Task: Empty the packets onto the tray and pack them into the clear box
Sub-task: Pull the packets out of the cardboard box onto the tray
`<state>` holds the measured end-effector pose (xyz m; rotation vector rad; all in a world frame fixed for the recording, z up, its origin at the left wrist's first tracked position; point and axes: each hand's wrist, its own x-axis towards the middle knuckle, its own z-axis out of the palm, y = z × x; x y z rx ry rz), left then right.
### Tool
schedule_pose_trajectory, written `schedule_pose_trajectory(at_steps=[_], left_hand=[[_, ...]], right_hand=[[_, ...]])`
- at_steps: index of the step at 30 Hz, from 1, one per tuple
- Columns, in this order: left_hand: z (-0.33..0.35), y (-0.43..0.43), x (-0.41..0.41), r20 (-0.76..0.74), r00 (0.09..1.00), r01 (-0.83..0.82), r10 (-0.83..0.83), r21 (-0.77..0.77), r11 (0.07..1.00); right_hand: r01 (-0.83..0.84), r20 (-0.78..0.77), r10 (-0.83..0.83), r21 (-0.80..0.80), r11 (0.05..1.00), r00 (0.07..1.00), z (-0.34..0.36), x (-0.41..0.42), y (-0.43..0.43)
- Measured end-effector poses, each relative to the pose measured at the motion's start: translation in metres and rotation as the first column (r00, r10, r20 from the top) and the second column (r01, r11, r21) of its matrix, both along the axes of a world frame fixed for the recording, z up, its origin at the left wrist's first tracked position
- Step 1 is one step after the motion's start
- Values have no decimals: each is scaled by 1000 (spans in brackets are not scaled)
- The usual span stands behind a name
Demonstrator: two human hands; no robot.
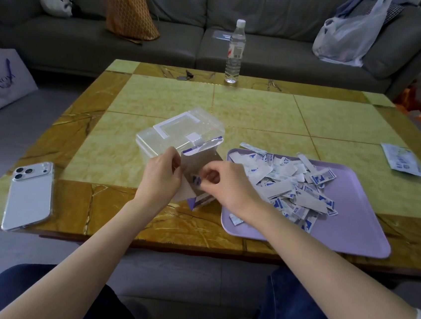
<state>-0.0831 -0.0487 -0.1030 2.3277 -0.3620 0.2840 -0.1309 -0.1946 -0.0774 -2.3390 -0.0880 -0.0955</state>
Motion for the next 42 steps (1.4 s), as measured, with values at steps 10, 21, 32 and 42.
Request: schedule_pose_trajectory(at_steps=[10, 21, 32, 42], left_hand=[[-3, -6, 1, 35, 999, 6, -3, -81, 997], [-3, -8, -2, 84, 996, 6, 2, -96, 995], [2, 7, 16, 28, 996, -78, 79, -35, 996], [10, 20, 41, -168, 976, -144, 138, -23, 989]], right_hand=[[280, 173, -262, -83, 956, 949, -11, -13, -67], [514, 95, -506, -215, 831, 858, -30, -13, -105], [261, 25, -281, -458, 850, 959, -44, -10, -83], [59, -199, -218, -594, 802, 955, -73, -1, -74]])
